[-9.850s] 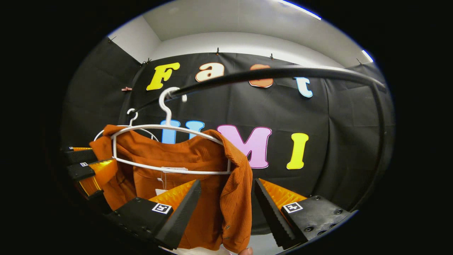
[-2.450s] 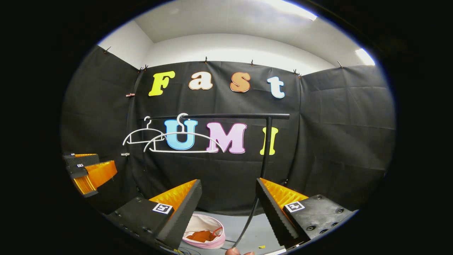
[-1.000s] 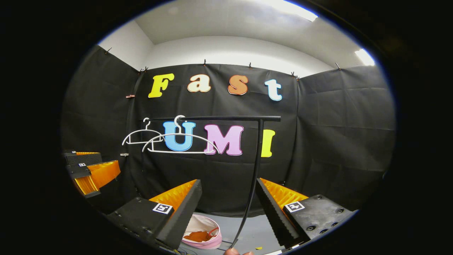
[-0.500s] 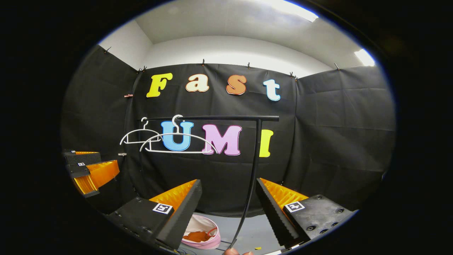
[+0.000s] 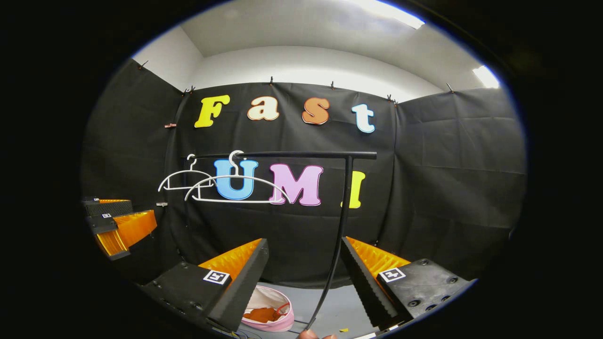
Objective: Grasp the clothes on the hanger with both hands and then place them into the laundry hamper below.
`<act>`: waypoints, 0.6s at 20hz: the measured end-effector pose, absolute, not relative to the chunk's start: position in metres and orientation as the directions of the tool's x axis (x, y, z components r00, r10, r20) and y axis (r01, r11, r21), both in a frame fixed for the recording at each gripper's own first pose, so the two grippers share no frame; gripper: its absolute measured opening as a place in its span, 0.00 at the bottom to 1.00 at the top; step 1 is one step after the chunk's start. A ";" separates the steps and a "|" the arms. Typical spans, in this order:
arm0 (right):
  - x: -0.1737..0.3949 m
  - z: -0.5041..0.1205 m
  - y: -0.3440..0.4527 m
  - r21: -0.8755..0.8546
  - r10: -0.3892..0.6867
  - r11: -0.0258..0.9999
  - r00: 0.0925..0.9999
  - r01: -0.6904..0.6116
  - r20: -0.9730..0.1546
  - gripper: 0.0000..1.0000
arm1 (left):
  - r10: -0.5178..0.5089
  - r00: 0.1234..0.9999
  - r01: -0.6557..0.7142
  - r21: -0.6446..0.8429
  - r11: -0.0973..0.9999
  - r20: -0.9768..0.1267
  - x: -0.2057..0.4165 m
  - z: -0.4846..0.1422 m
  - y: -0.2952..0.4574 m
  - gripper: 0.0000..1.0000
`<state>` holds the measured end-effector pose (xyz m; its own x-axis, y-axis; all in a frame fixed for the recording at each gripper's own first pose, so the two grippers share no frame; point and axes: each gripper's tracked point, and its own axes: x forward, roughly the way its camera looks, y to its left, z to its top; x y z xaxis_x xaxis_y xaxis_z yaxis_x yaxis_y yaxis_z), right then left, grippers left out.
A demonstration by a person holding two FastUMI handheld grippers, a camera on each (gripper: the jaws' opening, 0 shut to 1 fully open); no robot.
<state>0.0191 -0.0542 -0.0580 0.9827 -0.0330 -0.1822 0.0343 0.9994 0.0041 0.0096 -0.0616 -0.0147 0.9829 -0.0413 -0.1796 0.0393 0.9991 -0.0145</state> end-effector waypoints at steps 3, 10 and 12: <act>0.025 -0.060 -0.047 0.000 -0.026 1.000 0.983 0.027 -0.183 0.99 | -0.040 0.982 0.038 -0.017 0.999 -0.183 0.016 -0.015 -0.058 0.98; 0.037 -0.063 -0.035 -0.010 -0.018 1.000 0.983 0.016 -0.180 1.00 | -0.037 0.981 0.034 -0.014 0.999 -0.191 0.021 -0.018 -0.055 0.94; 0.041 -0.063 -0.032 -0.011 -0.017 1.000 0.984 0.015 -0.178 0.99 | -0.039 0.980 0.036 -0.015 0.999 -0.197 0.023 -0.020 -0.053 0.94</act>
<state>0.0412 -0.0321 -0.0632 0.9838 -0.0168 -0.1783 0.0150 0.9998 -0.0112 0.0233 -0.0530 -0.0200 0.9796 -0.0388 -0.1971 0.0365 0.9992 -0.0154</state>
